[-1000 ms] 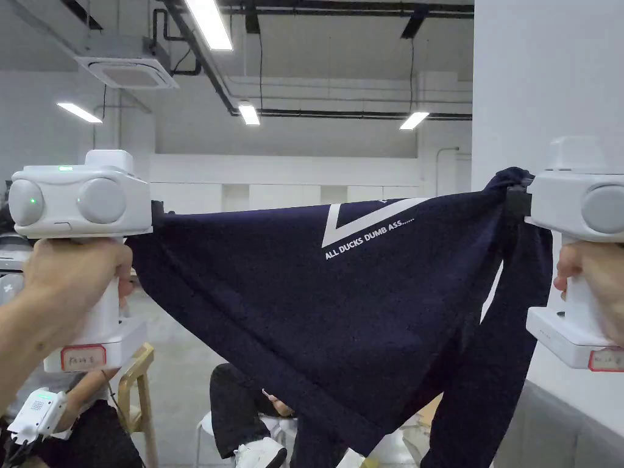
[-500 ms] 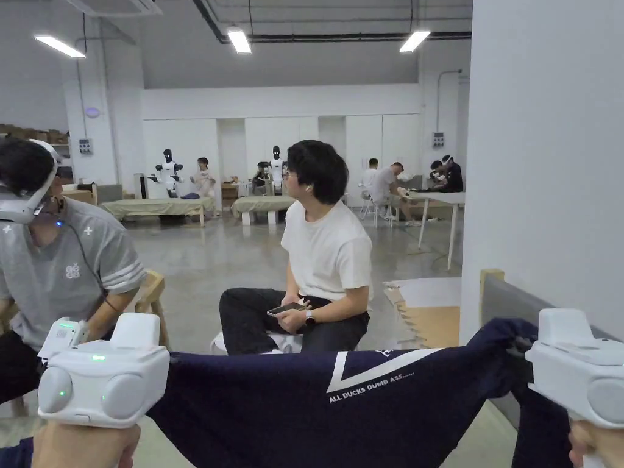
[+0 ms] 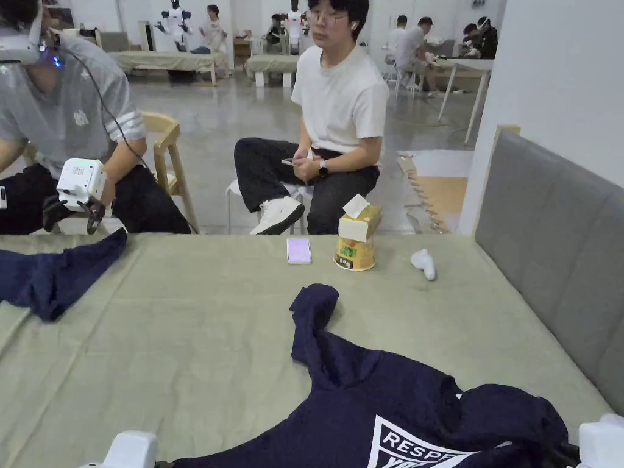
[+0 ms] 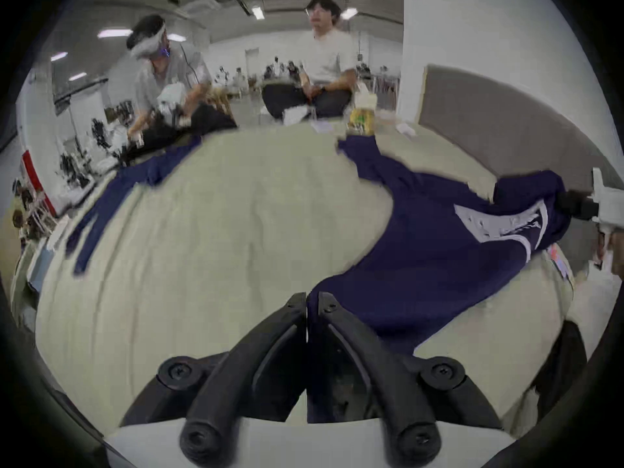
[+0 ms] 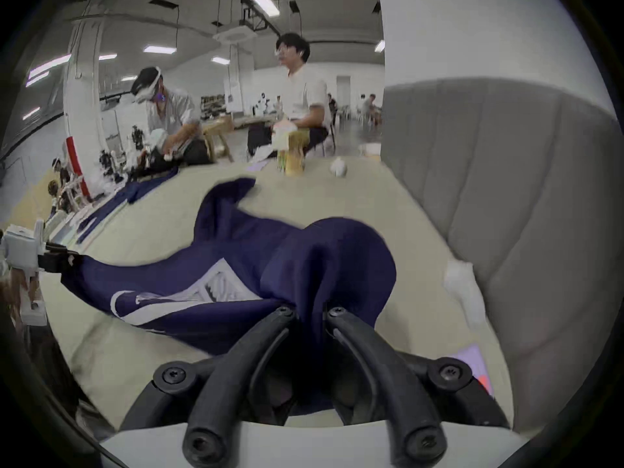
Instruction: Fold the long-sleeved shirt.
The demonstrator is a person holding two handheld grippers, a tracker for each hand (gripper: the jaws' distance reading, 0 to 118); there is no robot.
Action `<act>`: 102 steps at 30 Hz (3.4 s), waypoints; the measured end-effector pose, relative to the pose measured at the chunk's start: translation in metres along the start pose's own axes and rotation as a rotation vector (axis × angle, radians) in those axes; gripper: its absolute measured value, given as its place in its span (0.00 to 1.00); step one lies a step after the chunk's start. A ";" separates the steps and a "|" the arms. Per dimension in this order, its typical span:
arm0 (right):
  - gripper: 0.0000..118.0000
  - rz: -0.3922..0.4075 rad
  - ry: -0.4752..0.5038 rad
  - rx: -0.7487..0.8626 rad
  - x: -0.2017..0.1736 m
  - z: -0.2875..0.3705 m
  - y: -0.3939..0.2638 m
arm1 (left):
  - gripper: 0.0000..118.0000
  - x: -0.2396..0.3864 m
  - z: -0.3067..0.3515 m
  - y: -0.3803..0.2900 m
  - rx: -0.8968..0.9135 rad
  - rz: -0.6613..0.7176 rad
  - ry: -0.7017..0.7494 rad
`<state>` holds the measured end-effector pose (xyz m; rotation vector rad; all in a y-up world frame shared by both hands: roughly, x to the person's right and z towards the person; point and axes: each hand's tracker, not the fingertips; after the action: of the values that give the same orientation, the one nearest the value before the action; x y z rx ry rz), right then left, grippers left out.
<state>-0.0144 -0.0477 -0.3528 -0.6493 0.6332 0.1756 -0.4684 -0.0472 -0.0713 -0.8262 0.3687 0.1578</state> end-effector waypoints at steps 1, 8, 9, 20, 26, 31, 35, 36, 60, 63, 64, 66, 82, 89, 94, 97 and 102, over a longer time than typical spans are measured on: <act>0.07 0.029 0.004 -0.013 0.000 0.004 -0.015 | 0.08 0.000 0.003 -0.019 -0.014 0.023 -0.005; 0.07 0.019 0.009 -0.165 0.013 0.004 -0.083 | 0.08 0.010 -0.003 -0.073 -0.120 0.050 -0.043; 0.07 0.020 0.023 -0.162 0.015 0.004 -0.088 | 0.08 0.012 -0.005 -0.074 -0.134 0.047 -0.048; 1.00 -0.015 -0.070 -0.123 0.010 0.013 -0.078 | 0.93 -0.028 -0.014 -0.070 -0.068 0.180 0.000; 1.00 -0.011 -0.140 0.155 -0.020 0.077 -0.033 | 0.92 -0.042 0.047 -0.041 0.149 0.211 0.097; 0.70 0.004 -0.070 0.338 -0.064 0.092 0.001 | 0.68 -0.022 0.079 -0.016 0.269 0.285 0.050; 0.00 0.049 -0.007 0.373 -0.095 0.084 0.014 | 0.06 -0.010 0.072 -0.008 0.271 0.288 0.052; 0.00 0.034 0.026 0.380 -0.100 0.085 0.016 | 0.06 -0.008 0.074 -0.009 0.283 0.306 0.043; 0.00 -0.003 0.066 0.227 -0.120 0.045 -0.016 | 0.33 0.010 -0.026 -0.135 0.003 0.527 0.056; 0.00 -0.009 0.078 0.216 -0.123 0.042 -0.019 | 0.23 0.008 -0.029 -0.137 -0.012 0.499 0.073; 0.00 -0.008 0.081 0.212 -0.124 0.040 -0.020 | 0.22 0.020 -0.028 -0.134 -0.018 0.473 0.091; 0.00 -0.011 0.094 0.199 -0.126 0.036 -0.020 | 0.22 0.021 -0.031 -0.136 -0.021 0.455 0.091; 0.94 0.095 0.187 -0.133 -0.106 -0.214 0.125 | 0.12 0.009 -0.037 -0.119 -0.096 0.495 0.046; 0.98 0.408 0.304 -0.239 -0.137 -0.340 0.166 | 0.12 0.006 -0.041 -0.114 -0.120 0.505 0.042; 0.74 0.542 0.356 -0.412 -0.157 -0.386 0.159 | 0.12 0.000 -0.043 -0.113 -0.127 0.528 0.017; 0.67 0.453 0.366 -0.366 -0.151 -0.374 0.164 | 0.12 -0.002 -0.043 -0.112 -0.129 0.554 0.002; 0.03 0.453 0.402 -0.319 -0.137 -0.350 0.160 | 0.12 -0.003 -0.044 -0.110 -0.120 0.562 -0.010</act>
<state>-0.3515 -0.1304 -0.5676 -0.8506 1.1528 0.5862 -0.4516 -0.1535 -0.0216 -0.8231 0.5804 0.7121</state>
